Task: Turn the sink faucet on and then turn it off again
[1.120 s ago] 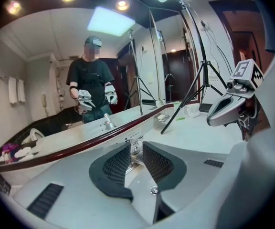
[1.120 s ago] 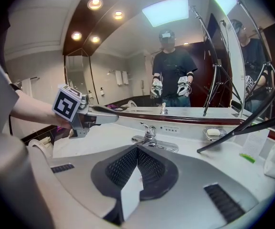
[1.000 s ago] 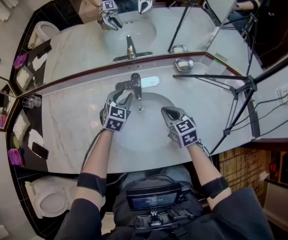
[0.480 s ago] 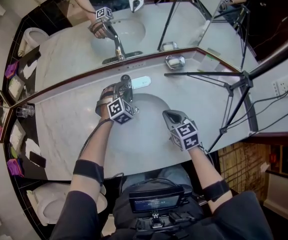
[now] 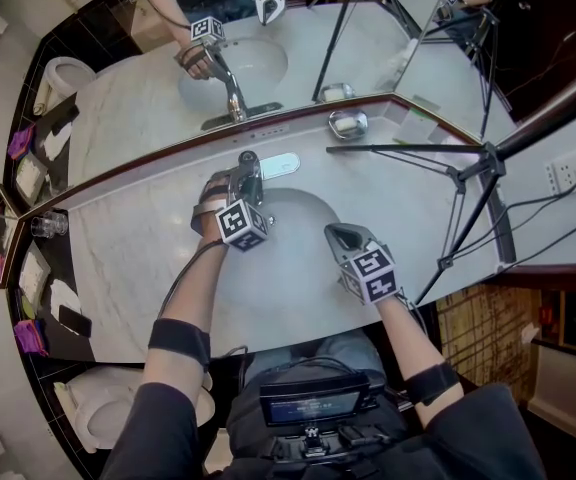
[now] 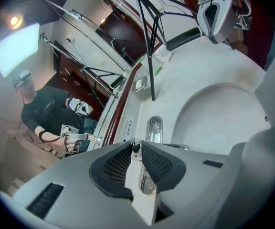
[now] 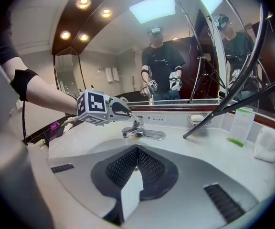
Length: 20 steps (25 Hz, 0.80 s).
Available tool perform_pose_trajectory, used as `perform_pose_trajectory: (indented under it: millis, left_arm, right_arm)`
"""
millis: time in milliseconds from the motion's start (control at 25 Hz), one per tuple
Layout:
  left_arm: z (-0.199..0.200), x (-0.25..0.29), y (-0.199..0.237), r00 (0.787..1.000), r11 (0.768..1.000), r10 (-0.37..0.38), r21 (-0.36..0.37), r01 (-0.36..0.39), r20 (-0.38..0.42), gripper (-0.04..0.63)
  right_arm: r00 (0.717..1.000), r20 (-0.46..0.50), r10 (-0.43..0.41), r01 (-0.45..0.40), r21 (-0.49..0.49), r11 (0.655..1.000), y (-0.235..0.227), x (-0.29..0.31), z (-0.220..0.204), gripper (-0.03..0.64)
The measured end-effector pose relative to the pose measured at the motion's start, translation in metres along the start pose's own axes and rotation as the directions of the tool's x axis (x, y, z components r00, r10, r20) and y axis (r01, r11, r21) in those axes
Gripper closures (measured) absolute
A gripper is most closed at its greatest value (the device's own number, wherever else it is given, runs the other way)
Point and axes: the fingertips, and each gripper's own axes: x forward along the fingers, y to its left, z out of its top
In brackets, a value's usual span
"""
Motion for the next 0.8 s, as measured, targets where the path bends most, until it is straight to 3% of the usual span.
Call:
perform_pose_trajectory:
  millis: [480,680,800]
  left_arm:
    - [0.001,-0.008,0.0,0.999,0.999,0.052,0.007,-0.052,-0.003,0.549]
    - [-0.004,-0.011,-0.024,1.0,0.999,0.029,0.03,-0.029,-0.007,0.54]
    - [-0.007,-0.012,-0.036,1.0,1.0,0.012,0.0,-0.012,-0.012,0.535]
  right_arm:
    - [1.0,-0.002,0.009,-0.009,0.009,1.0,0.004,0.009,0.0,0.597]
    - [1.0,-0.006,0.016,-0.016,0.006,1.0,0.006,0.015,0.003,0.598]
    - [1.0,-0.008,0.021,-0.021,0.005,1.0,0.008,0.017,0.004,0.598]
